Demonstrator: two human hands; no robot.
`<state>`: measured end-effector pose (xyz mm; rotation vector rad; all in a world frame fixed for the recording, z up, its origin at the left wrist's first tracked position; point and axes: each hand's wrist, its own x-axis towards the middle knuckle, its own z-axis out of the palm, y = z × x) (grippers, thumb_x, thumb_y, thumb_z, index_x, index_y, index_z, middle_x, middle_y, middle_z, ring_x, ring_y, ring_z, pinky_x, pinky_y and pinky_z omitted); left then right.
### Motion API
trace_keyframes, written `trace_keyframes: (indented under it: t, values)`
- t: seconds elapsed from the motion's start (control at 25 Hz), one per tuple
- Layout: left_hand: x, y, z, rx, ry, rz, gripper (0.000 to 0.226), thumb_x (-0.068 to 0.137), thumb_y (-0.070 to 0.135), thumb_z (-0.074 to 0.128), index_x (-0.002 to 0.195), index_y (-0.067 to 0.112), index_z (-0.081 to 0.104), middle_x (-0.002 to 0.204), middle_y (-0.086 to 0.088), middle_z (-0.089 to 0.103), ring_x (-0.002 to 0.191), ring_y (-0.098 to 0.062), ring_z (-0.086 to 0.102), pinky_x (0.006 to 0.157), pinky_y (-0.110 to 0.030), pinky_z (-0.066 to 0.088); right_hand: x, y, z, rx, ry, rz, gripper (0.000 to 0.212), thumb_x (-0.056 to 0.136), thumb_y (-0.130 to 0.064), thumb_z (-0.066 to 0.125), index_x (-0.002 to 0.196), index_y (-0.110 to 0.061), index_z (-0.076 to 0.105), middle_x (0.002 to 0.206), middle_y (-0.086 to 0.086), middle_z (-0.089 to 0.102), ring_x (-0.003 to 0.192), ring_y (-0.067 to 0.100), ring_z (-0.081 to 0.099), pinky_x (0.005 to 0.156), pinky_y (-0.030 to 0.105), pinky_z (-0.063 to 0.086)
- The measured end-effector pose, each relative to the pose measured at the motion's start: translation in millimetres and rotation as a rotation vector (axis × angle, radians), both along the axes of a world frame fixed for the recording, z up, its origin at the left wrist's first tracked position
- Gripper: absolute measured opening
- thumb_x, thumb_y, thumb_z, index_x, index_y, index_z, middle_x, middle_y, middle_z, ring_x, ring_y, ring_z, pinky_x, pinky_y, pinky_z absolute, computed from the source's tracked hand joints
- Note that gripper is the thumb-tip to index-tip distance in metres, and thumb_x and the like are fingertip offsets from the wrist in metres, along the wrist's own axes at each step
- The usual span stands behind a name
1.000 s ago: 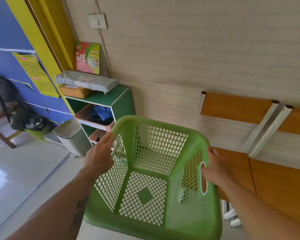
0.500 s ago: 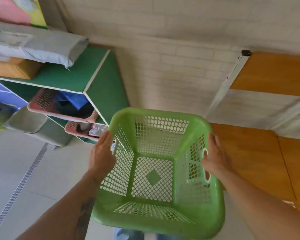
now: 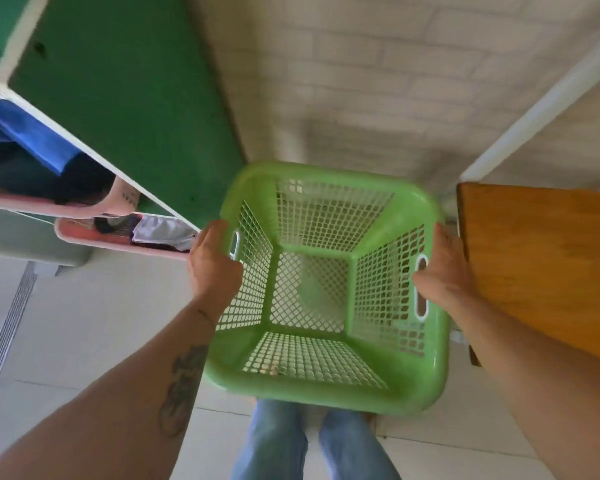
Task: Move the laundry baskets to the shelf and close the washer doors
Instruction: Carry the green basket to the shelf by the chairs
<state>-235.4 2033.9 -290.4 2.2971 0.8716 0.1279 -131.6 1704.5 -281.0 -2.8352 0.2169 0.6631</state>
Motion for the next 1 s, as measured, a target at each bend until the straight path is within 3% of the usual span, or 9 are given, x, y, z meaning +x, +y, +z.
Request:
trace_keyframes:
  t: [0.08,0.24,0.36,0.52,0.68,0.8,0.88,0.96,1.0]
  values:
    - [5.0,5.5,-14.1,-0.074,0.007,0.018,0.074,0.065,-0.025,0.042,0.123,0.015,0.06,0.116,0.002,0.062,0.097,-0.017,0.056,0.07,-0.02,0.051,3.2,3.5,-17.4,0.027,0.007,-0.026,0.096,0.071,-0.002,0.07,0.148,-0.026,0.018,0.136,0.013,0.042,0.113,0.036,0.054,0.085,0.047,0.054]
    - [16.2,17.4,-22.5,-0.147,0.144,-0.029,0.076,0.067,-0.014,0.048,0.136,0.017,0.052,0.133,-0.002,0.057,0.112,-0.025,0.059,0.085,-0.039,0.057,11.7,7.4,-30.5,0.122,0.05,-0.033,0.096,0.074,-0.001,0.065,0.152,-0.025,0.015,0.141,0.011,0.038,0.119,0.034,0.05,0.084,0.036,0.049]
    - [21.2,18.8,-6.2,-0.145,0.311,-0.135,0.08,0.065,-0.009,0.049,0.141,0.015,0.045,0.136,-0.005,0.052,0.108,-0.021,0.055,0.074,-0.031,0.056,15.5,11.8,-9.9,0.183,0.128,-0.035,0.089,0.079,-0.004,0.061,0.153,-0.023,0.017,0.15,0.009,0.033,0.13,0.031,0.045,0.092,0.031,0.044]
    - [12.9,7.2,51.2,-0.186,0.415,-0.244,0.074,0.067,-0.003,0.049,0.138,0.019,0.05,0.136,-0.008,0.054,0.09,-0.016,0.063,0.053,-0.025,0.054,-9.8,7.7,59.7,0.341,0.148,-0.048,0.062,0.076,-0.008,0.057,0.135,-0.023,0.047,0.132,0.01,0.055,0.111,0.028,0.06,0.087,0.04,0.054]
    - [12.7,-18.9,140.5,-0.228,0.363,-0.321,0.063,0.074,-0.001,0.047,0.133,0.021,0.055,0.123,-0.006,0.062,0.058,-0.01,0.061,0.043,-0.02,0.049,-37.5,-17.3,163.3,0.28,0.124,-0.038,0.074,0.083,-0.026,0.059,0.15,-0.014,0.03,0.157,0.007,0.031,0.141,0.025,0.035,0.111,0.039,0.036]
    - [19.7,-59.8,217.8,-0.2,0.314,-0.418,0.06,0.077,0.001,0.047,0.133,0.022,0.057,0.106,0.002,0.065,0.057,-0.006,0.057,0.039,-0.014,0.044,-59.8,-54.4,244.9,0.24,0.081,-0.072,0.073,0.088,-0.031,0.056,0.153,-0.017,0.025,0.161,0.004,0.025,0.145,0.024,0.028,0.115,0.038,0.03]
    - [25.5,-102.2,264.2,-0.162,0.29,-0.573,0.059,0.079,0.004,0.048,0.136,0.019,0.054,0.126,-0.007,0.063,0.077,-0.015,0.066,0.053,-0.02,0.052,-79.2,-85.5,289.5,0.229,0.036,-0.101,0.071,0.092,-0.032,0.053,0.154,-0.02,0.022,0.161,0.003,0.023,0.146,0.023,0.025,0.114,0.036,0.029]
    - [29.5,-154.5,302.8,-0.07,0.252,-0.735,0.059,0.081,0.009,0.05,0.14,0.016,0.05,0.139,-0.011,0.056,0.108,-0.027,0.064,0.085,-0.033,0.056,-101.6,-118.4,326.2,0.21,-0.006,-0.129,0.069,0.094,-0.031,0.051,0.154,-0.019,0.022,0.161,0.003,0.024,0.144,0.022,0.032,0.111,0.035,0.034]
    - [31.3,-185.4,321.6,-0.023,0.223,-0.815,0.059,0.082,0.012,0.051,0.141,0.015,0.048,0.143,-0.011,0.053,0.121,-0.028,0.057,0.1,-0.036,0.049,-114.8,-139.9,344.5,0.201,-0.044,-0.154,0.067,0.093,-0.032,0.051,0.153,-0.02,0.026,0.157,0.001,0.031,0.137,0.021,0.042,0.105,0.035,0.039]
